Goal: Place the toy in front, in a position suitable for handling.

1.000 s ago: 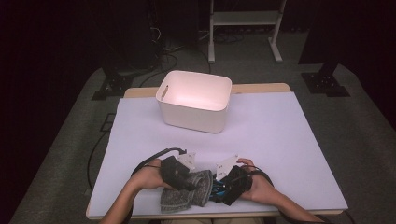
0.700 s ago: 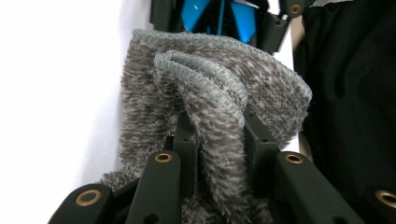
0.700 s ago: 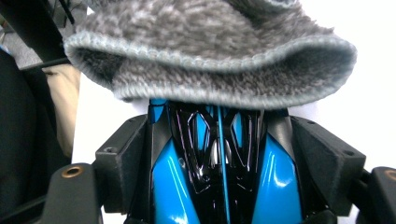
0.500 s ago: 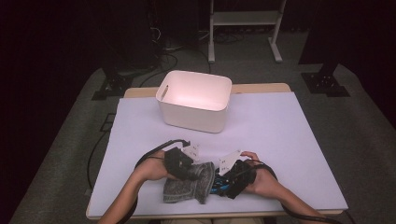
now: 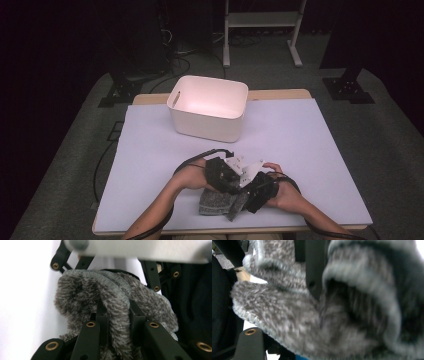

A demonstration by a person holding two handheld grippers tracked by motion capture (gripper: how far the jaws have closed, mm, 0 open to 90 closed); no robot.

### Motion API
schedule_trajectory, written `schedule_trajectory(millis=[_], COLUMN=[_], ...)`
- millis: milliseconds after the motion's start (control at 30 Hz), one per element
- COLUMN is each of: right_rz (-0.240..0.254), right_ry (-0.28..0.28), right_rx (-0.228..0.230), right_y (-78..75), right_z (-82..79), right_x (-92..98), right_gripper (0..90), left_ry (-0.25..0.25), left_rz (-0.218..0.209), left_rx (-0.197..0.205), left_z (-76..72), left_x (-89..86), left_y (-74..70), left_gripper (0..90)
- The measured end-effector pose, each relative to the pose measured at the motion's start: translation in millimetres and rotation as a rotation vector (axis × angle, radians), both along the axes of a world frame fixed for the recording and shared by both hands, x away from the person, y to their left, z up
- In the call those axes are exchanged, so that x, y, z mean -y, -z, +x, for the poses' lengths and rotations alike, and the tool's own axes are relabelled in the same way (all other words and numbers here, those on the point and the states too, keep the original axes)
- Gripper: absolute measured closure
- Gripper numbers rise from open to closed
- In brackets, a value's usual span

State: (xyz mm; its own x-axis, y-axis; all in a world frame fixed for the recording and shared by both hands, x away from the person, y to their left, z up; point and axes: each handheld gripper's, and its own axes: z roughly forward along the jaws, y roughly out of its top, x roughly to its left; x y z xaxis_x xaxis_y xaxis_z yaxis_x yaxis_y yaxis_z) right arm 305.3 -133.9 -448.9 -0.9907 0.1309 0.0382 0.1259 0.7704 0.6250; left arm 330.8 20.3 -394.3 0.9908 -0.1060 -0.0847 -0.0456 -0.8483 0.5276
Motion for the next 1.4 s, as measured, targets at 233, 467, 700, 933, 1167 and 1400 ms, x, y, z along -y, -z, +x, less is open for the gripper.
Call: schedule_trajectory(millis=[233, 467, 700, 933, 1167, 1400], right_rz=[-0.003, 0.002, -0.003, -0.006, -0.012, -0.007], right_ry=[0.012, 0.026, 0.026, 0.018, 0.007, 0.015], right_rx=[0.001, -0.005, 0.007, 0.003, 0.002, 0.002], right_y=[0.1, 0.6, 0.7, 0.3, 0.0, 0.6], right_z=[-0.9, -2.3, -2.8, -1.8, 0.2, -1.3], right_x=[11.0, 20.6, 22.7, 16.8, 13.9, 24.1], right_gripper=[23.3, 23.3, 23.3, 23.4, 23.4, 23.3], left_ry=[-0.03, -0.114, -0.153, -0.087, -0.013, -0.069], left_rz=[-0.013, -0.019, -0.025, -0.027, -0.022, -0.042], left_rx=[0.018, 0.013, 0.002, -0.002, 0.015, -0.004], left_z=[3.2, 2.5, 0.3, 0.1, 3.6, 4.0], left_x=[-18.8, -59.3, -77.8, -45.5, -8.9, -29.4], left_y=[1.5, 5.0, 9.3, 7.5, 3.6, 11.5], left_gripper=[75.4, 75.4, 75.3, 75.3, 74.9, 75.0])
